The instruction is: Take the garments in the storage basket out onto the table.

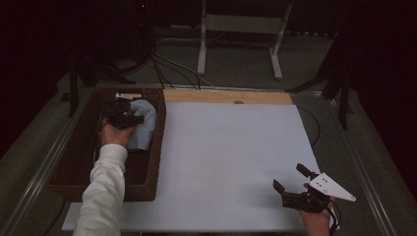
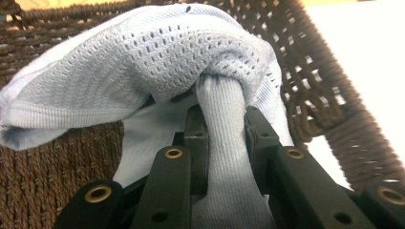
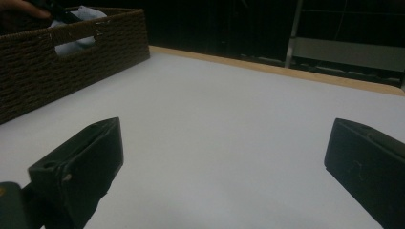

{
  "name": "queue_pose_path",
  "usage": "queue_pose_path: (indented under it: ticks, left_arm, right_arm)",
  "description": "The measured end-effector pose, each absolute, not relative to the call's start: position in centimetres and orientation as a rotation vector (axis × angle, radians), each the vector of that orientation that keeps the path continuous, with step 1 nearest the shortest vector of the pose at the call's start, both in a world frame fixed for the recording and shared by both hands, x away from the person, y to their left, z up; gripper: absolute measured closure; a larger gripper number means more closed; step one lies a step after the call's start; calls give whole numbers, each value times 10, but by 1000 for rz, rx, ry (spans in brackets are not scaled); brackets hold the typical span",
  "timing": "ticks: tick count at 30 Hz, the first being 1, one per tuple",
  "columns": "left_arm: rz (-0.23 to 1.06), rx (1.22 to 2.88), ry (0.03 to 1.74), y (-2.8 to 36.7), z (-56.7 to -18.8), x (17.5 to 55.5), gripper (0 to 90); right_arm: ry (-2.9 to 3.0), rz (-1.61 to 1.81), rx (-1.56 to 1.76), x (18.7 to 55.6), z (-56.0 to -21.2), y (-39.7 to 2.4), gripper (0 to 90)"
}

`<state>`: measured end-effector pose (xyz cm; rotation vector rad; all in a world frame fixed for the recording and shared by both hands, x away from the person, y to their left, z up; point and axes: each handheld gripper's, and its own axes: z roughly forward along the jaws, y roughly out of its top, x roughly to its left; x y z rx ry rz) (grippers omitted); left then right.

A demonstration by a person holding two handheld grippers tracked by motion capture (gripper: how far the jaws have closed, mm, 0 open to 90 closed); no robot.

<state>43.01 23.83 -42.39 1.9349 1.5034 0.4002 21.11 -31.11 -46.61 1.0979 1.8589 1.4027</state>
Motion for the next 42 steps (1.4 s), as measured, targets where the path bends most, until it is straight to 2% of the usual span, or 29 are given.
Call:
queue_pose_path:
  ticks: [42]
  left_arm:
    - [434, 1808, 1325, 244, -386, 396, 769]
  right_arm:
    - [1868, 1404, 1097, 212, -467, -309, 0]
